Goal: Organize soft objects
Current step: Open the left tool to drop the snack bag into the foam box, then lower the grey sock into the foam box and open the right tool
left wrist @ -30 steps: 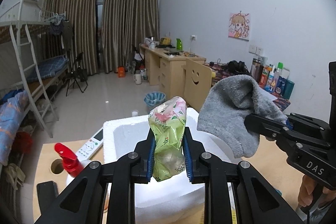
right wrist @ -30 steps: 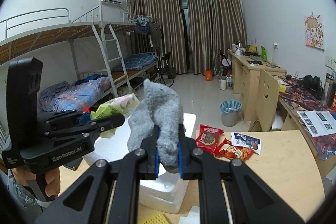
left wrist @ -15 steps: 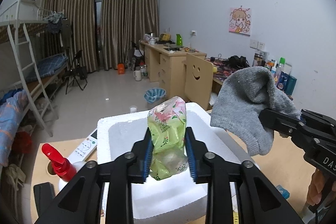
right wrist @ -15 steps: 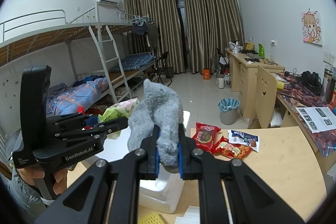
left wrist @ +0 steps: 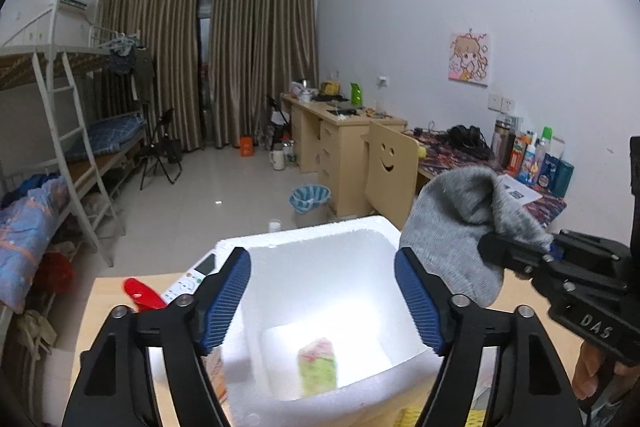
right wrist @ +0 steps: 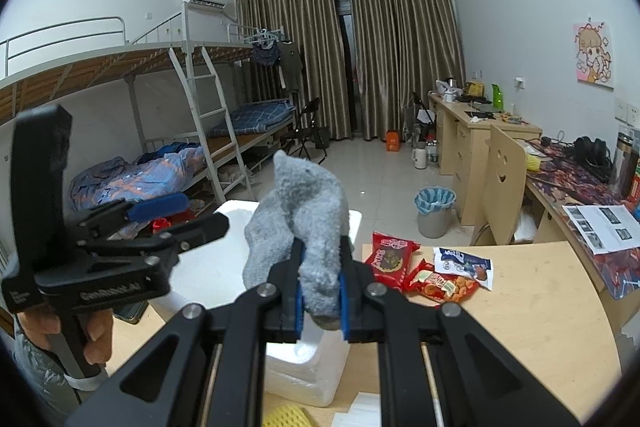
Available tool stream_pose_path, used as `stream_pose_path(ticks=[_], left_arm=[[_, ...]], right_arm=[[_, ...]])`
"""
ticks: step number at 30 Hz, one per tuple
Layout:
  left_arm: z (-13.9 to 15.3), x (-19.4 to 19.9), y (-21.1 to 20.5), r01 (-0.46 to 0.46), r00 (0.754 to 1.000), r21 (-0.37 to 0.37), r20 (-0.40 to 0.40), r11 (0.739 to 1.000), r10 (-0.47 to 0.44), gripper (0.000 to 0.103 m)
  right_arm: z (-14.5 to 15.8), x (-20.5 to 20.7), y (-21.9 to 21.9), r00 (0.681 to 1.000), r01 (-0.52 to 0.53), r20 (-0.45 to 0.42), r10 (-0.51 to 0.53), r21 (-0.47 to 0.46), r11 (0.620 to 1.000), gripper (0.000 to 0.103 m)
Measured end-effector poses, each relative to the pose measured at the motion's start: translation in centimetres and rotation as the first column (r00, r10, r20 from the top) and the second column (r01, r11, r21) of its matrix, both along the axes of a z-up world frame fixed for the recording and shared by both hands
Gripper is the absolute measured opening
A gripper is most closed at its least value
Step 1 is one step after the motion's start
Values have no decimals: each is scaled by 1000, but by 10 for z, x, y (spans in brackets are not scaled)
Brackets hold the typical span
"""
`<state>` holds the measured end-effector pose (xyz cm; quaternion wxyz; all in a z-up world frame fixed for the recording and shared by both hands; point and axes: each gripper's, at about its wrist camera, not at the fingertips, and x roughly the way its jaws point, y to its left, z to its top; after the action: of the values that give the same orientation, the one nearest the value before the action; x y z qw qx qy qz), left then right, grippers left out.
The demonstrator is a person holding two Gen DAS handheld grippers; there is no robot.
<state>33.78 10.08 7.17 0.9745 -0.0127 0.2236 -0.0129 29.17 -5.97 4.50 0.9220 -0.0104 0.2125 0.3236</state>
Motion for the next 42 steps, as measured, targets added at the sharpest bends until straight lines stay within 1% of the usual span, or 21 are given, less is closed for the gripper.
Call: stream_pose_path(ticks=[5, 7, 8, 15, 23, 26, 30, 34, 35, 36, 38, 39, 42], left_arm=[[11, -15, 4, -32, 999, 0, 35, 999, 32, 86], [15, -23, 7, -43, 998, -5, 51, 999, 43, 96], [17, -27, 9, -48, 997, -5, 60, 999, 48, 98], [33, -49, 24, -106, 989, -3, 106, 994, 106, 102], [46, -63, 43, -179, 974, -1, 138, 984, 178, 102], [47, -64, 46, -194, 971, 9, 142, 981, 191, 102], [47, -63, 49, -191, 971, -11, 142, 981, 191, 102], [47, -60, 49, -191, 972, -13, 135, 981, 191, 102], [46, -60, 49, -191, 972, -13, 134, 982, 191, 102], [47, -60, 49, -193, 972, -13, 134, 981, 193, 102], [46, -60, 49, -191, 972, -16, 133, 981, 192, 102], [46, -59, 49, -192, 972, -16, 132, 981, 193, 102], [46, -59, 50, -187, 974, -20, 130, 982, 188, 102]], right_arm=[[-1, 0, 8, 1000, -17, -4, 17, -9, 1000, 17], [-1, 0, 12, 1000, -25, 0, 25, -21, 999, 17], [0, 0, 14, 1000, -29, -2, 29, -24, 999, 17], [4, 3, 35, 997, -74, -2, 74, -57, 996, 17], [4, 17, 60, 993, -114, -34, 112, -75, 991, 17], [0, 23, 67, 993, -116, -46, 112, -80, 990, 17], [-7, 31, 73, 993, -110, -59, 104, -107, 988, 17], [-16, 35, 77, 990, -123, -82, 114, -120, 985, 18], [-18, 36, 78, 989, -125, -89, 115, -122, 985, 21], [-19, 37, 78, 989, -127, -93, 116, -125, 984, 29], [-18, 38, 79, 989, -123, -92, 112, -125, 985, 38], [-18, 38, 78, 990, -119, -92, 108, -124, 985, 42], [-16, 37, 76, 991, -112, -89, 102, -118, 987, 48]])
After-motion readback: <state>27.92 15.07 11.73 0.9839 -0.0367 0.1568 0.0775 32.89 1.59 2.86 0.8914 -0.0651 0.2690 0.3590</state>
